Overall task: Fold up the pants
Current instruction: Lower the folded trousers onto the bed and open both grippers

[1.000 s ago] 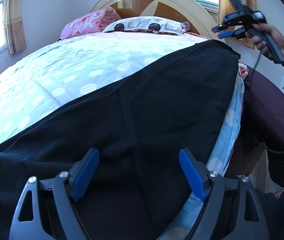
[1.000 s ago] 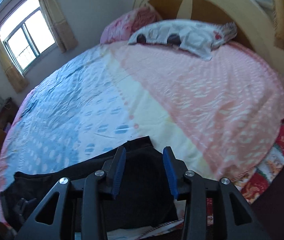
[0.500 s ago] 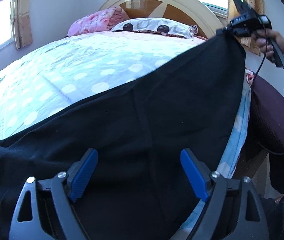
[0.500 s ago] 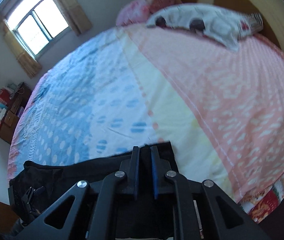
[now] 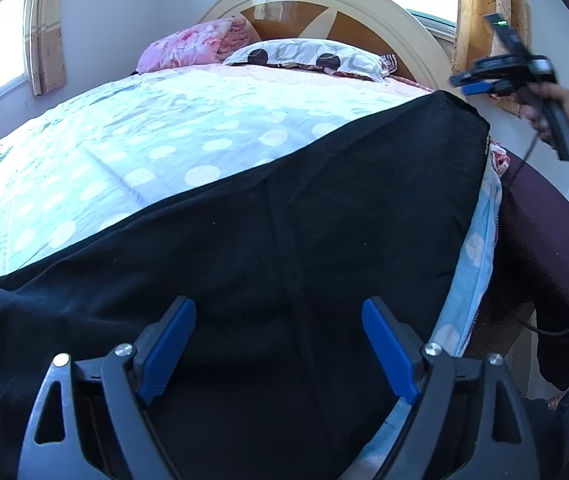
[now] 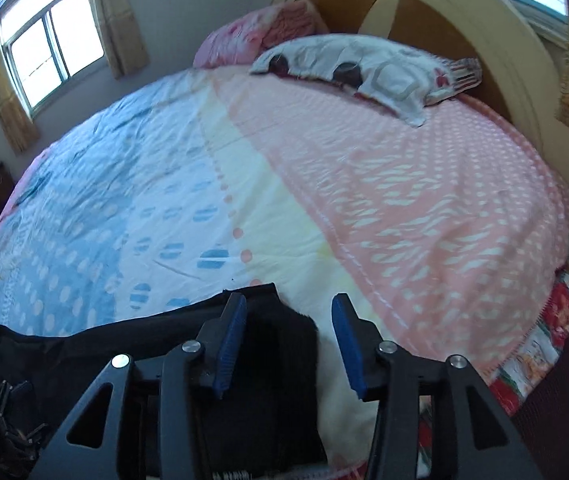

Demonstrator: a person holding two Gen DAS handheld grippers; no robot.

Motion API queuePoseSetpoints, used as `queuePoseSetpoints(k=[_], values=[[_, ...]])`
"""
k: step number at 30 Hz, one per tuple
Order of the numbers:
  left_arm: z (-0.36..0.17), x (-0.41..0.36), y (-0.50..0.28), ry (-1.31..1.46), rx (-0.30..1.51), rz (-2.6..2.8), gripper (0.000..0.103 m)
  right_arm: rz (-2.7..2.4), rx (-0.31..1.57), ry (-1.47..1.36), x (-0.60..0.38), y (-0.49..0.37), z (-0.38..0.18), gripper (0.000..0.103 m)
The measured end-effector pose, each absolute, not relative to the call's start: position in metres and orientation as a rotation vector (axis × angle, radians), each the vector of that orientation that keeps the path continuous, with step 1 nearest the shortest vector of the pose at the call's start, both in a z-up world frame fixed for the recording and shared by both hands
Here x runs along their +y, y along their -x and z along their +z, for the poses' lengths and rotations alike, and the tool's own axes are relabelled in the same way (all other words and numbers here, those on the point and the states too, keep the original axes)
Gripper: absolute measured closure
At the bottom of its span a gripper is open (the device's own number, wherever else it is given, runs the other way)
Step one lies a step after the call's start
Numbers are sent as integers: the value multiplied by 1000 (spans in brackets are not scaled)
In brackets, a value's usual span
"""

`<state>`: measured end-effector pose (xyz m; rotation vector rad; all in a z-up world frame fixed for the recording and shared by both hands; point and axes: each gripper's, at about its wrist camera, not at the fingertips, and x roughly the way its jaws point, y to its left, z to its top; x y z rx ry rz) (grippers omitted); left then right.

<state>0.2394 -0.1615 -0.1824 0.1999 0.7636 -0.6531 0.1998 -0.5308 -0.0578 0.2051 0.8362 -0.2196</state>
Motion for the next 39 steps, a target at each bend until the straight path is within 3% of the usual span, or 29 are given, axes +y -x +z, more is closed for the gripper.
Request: queuePoseSetpoints(k=[3,6,8,17,27,39], values=[[-183,-162,-239,-206,758,-653,15,-131,790,-232,-514,-173,-52,57],[-180,-160,-239,-189,762,-655,15,-54,976,-258,-501,-177,-92,57],[-174,-156,-236,-187,752,-650,15,-80,969,-185,-493,-178,-100,56],[-141,-70,-232,-152,652,-412,14,208,869,-98,-386,-207,-43,56],[-157,21,-219,-118,696,-194,14,915,1095,-124,-117,-305,-105,56],[-178,52,-217,-40,721,-164,14,1076,1377,-242,-1,-379,-180,57]])
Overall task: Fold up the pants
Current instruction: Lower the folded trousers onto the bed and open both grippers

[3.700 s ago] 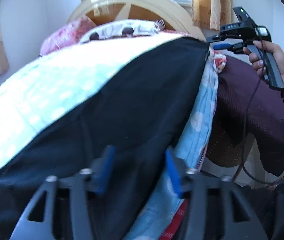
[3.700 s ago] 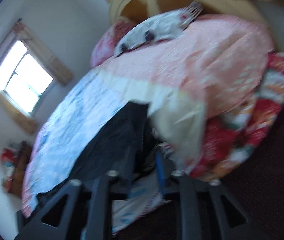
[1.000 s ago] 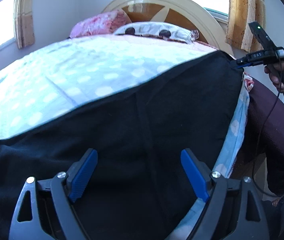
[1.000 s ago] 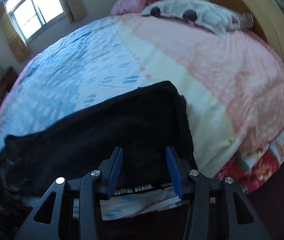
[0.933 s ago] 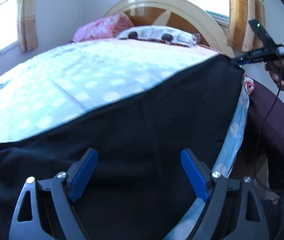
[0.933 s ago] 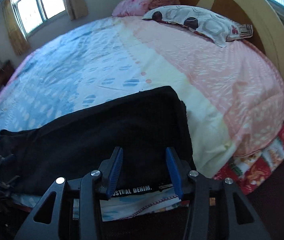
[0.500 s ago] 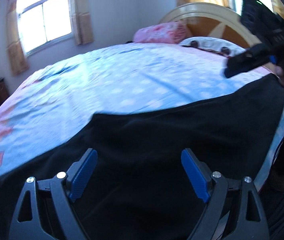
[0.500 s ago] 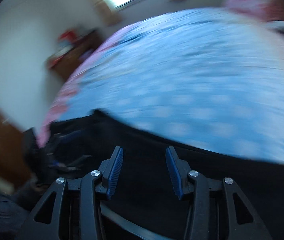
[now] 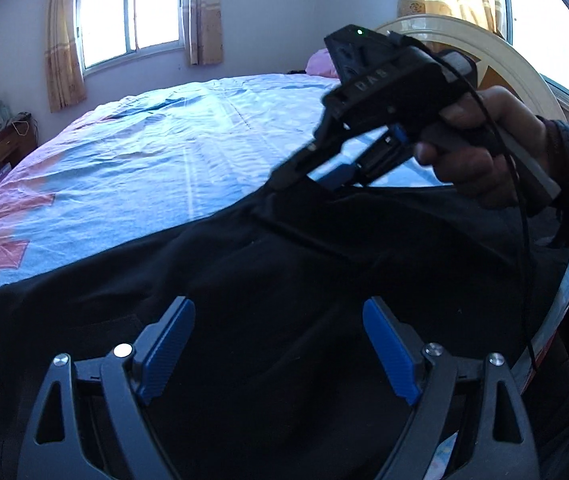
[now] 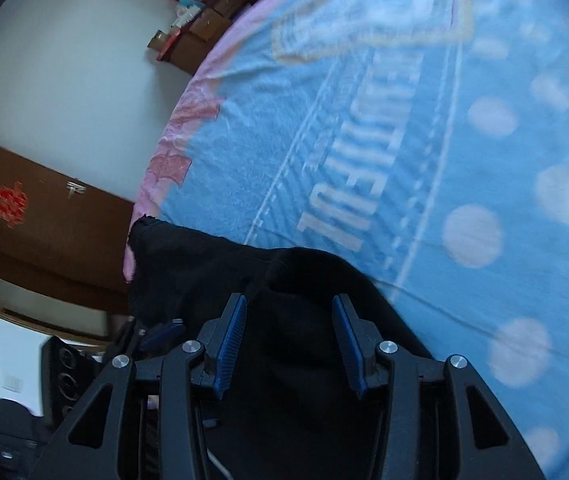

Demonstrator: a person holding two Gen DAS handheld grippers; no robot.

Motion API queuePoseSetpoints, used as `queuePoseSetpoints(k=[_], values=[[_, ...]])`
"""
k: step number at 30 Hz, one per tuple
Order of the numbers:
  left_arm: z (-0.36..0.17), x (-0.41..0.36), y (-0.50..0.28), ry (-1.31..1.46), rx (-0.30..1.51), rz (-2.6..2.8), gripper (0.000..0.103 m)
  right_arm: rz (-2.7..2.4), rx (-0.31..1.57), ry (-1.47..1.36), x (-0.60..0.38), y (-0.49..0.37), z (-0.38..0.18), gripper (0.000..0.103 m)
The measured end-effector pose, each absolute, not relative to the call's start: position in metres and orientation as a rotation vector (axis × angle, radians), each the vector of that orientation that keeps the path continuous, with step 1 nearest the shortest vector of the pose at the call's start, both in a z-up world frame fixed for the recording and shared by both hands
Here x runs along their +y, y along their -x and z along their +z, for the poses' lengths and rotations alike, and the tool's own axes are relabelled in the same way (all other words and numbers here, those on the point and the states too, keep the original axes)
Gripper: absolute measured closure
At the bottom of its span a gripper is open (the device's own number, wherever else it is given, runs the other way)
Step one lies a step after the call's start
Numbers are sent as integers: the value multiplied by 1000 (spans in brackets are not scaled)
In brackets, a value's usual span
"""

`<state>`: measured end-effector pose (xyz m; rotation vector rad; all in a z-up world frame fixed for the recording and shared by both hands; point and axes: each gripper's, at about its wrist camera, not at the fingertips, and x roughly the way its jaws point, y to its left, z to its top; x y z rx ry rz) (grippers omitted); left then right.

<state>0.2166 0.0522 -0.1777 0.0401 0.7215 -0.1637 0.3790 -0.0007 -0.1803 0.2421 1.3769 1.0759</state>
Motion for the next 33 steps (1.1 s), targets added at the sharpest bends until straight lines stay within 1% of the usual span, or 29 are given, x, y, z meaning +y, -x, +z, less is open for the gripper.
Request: queuePoseSetpoints(k=[1,2,7,10,12,13,14,15,16,20,23,27,30,31,33], values=[[-179,51,-216,-39,724,-165,14,1080,1371,-252,0,-381,-179,82],[-181,50,-217,-41,732,-167,14,1072,1350,-240,1,-383,-175,99],[-184,44,-218,-49,742,-174,14,1012,1207,-137,13,-384,-149,100],[-188,40,-220,-59,758,-174,10,971,1240,-58,21,-391,-167,100],[-189,37,-219,-78,765,-173,10,986,1254,-37,22,-391,-175,98],[-189,35,-218,-82,765,-179,10,989,1263,-65,16,-391,-175,92],[-188,34,-216,-84,767,-184,10,966,1271,-88,6,-391,-172,74],[-186,33,-214,-85,763,-185,10,936,1257,-105,-3,-390,-168,64],[-184,34,-211,-84,755,-189,10,894,1233,-106,-14,-388,-161,49],[-176,33,-193,-101,722,-239,10,833,1100,-92,-73,-348,-121,48],[-178,23,-179,-102,729,-330,10,865,1092,-106,-109,-298,-111,48],[-197,3,-172,-165,794,-330,10,859,1173,-79,-132,-232,-137,48],[-198,1,-167,-163,801,-324,10,796,1274,-107,-148,-202,-176,48],[-198,1,-166,-159,805,-322,10,785,1279,-131,-154,-194,-188,48],[-192,2,-163,-124,800,-329,10,780,1240,-188,-163,-188,-191,48]])
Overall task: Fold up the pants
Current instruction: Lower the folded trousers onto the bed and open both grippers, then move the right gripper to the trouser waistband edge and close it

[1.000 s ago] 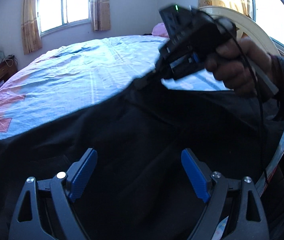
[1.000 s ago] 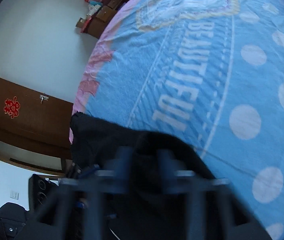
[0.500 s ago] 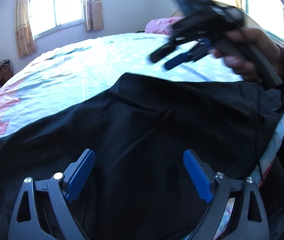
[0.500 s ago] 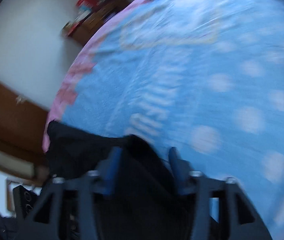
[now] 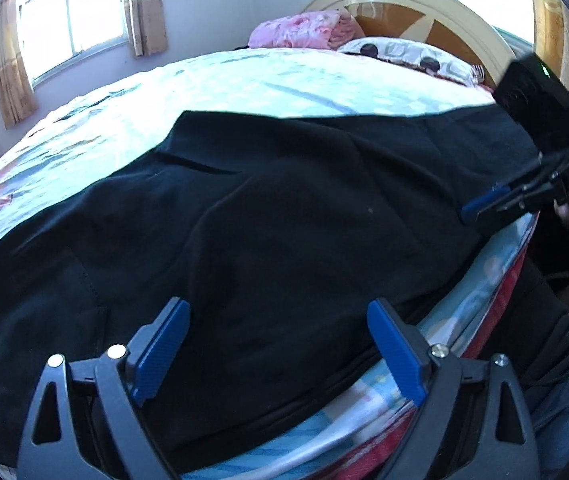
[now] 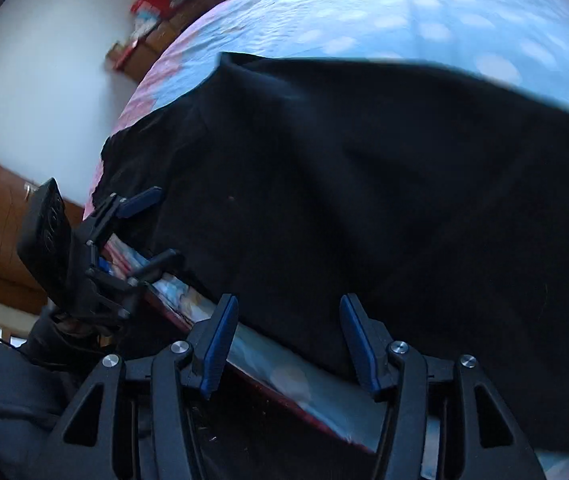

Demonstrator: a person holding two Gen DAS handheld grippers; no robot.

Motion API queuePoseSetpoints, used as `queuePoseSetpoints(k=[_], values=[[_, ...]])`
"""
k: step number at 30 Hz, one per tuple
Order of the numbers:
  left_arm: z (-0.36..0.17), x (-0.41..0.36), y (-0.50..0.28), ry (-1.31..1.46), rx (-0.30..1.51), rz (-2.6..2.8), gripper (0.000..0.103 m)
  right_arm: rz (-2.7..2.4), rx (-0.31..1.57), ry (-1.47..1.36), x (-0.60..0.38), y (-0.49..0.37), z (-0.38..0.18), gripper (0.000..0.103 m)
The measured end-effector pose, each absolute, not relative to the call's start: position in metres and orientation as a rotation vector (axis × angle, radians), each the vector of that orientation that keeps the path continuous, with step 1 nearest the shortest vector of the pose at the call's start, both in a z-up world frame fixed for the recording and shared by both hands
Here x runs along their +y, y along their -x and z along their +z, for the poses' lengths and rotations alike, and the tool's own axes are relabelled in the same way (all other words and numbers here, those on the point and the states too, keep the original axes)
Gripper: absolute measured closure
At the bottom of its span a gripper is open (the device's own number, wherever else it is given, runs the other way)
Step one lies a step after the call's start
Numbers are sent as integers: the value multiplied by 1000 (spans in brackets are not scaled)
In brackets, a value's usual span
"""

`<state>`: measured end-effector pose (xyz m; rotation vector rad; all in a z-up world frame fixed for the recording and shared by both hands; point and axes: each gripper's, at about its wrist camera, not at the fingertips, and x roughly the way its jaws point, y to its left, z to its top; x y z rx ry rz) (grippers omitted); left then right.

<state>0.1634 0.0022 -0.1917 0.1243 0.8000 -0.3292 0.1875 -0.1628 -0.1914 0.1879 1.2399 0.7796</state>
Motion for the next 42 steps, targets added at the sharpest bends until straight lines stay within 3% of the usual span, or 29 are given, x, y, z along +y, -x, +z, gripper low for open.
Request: queuePoseSetpoints(k=[6,12,18,25,33,42], values=[[-165,4,-181,-116,738,-307,10,749,1062,-275,-190,-187,-152,48],[-189,-1,-206,-107,819,-266,10,604,1101,-433,-237,-207,-182,48],[-187,-16,-202,-246,786,-239,5,468,940,-381,-286,-189,-142,48],[-180,-12,-218,-122,837,-221,1,260,929,-445,-361,-189,-136,48],[-137,-82,-236,-189,736,-387,1,56,902,-154,-351,-150,-113,47],[-141,-179,-258,-271,735,-572,1,-156,810,-456,-463,-99,-106,48]])
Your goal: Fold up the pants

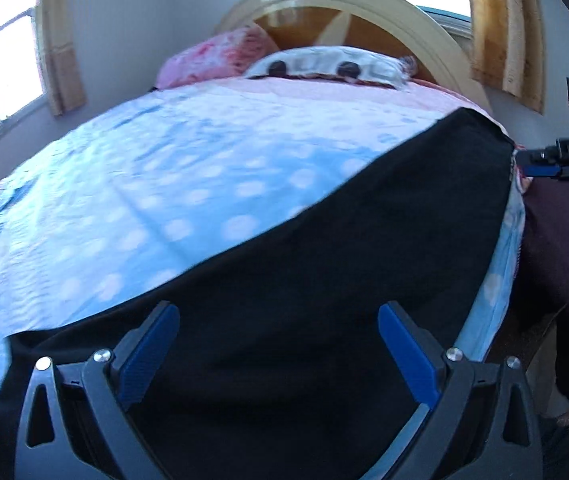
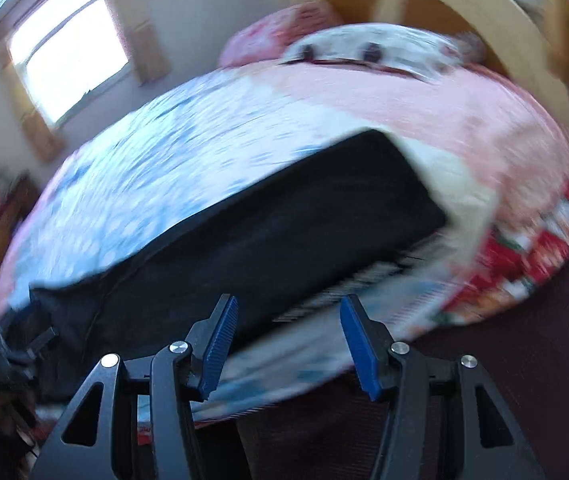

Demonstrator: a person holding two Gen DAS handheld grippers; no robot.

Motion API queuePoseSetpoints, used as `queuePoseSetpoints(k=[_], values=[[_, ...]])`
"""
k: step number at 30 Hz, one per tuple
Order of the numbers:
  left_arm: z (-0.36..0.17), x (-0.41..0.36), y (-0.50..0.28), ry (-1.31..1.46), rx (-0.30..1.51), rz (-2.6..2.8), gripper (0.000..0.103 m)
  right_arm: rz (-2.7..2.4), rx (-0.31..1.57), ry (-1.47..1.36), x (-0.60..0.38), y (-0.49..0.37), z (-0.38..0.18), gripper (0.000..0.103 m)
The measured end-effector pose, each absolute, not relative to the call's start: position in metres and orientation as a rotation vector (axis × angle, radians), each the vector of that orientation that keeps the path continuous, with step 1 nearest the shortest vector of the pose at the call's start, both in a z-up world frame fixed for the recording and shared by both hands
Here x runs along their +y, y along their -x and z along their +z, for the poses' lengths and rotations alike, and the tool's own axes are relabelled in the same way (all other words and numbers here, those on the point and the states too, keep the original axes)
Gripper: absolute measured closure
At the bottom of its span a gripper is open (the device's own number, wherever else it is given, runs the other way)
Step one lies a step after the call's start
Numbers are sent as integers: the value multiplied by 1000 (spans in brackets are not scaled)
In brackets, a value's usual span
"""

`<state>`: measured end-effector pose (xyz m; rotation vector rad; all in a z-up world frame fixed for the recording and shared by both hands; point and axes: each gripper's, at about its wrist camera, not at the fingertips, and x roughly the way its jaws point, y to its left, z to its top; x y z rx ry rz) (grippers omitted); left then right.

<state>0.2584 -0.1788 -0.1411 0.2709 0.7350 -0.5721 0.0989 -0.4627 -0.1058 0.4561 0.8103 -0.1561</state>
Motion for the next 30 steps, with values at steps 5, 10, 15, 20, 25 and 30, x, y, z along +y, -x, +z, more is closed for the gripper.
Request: queuePoseSetpoints(k=[5,10,15,20,25,30], values=[[-157,-208,-266,-265,753,-580,1,-140,761,-688,-503,-91,-117,48],[-173,-212,-273,-248,792,-560,1,-117,699,-842,-529,-87,-127,48],[-177,-212,-273,-251,794,-558,1,-168,649,-914,-550,-86,-134,48],[-178,-211,-272,-252,794,-559,0,-105,622,-953,-553,-91,-136,49],[-179,-211,-274,-256,796,-559,0,-129,616,-914,-550,-94,-131,71],[-180,-210,-275,-258,797,-560,0,-106,592,-849,-544,-98,-120,85]])
